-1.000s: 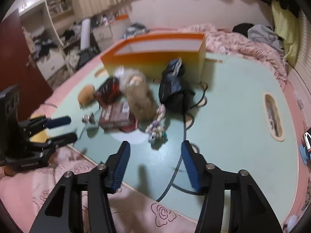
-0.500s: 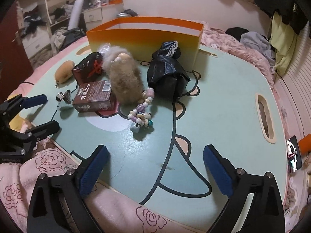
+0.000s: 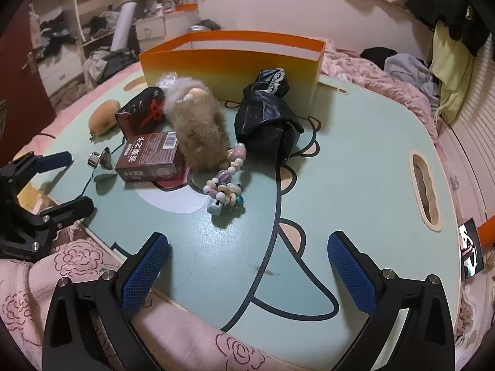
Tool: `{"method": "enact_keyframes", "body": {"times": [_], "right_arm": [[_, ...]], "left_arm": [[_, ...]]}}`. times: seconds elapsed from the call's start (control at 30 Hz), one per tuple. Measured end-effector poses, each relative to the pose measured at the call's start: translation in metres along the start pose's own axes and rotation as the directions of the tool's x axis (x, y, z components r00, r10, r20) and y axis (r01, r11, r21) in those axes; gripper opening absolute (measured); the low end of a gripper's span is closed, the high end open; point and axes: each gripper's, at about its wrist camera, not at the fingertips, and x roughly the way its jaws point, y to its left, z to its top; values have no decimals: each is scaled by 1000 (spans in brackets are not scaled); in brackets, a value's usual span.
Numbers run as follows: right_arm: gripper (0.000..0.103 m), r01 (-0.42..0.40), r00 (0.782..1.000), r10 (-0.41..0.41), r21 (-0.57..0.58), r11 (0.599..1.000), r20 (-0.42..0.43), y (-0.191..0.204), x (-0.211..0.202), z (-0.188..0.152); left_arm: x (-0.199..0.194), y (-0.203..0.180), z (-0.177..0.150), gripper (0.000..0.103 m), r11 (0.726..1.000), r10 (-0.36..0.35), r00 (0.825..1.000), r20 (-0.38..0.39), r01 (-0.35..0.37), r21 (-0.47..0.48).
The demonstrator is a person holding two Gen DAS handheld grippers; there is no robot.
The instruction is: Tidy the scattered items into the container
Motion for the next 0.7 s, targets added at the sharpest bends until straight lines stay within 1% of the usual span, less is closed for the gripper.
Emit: {"method": "enact_keyframes", "body": {"times": [0.1,0.53,0.7], "right_arm": [[103,10,1000,-10,11,1000,4,-1,-1,-1],[103,8,1000,-8,6,1000,4,-2,-2,-2],[103,7,1000,-7,5,1000,5,-3,-1,-2]], "left_arm": [[0,0,0,103,1000,1,1000,0,-1,1],[-1,0,1,103,1000,-2,1000,-3,2,7],[0,0,1,103,999,-25,1000,5,25,28]]}}
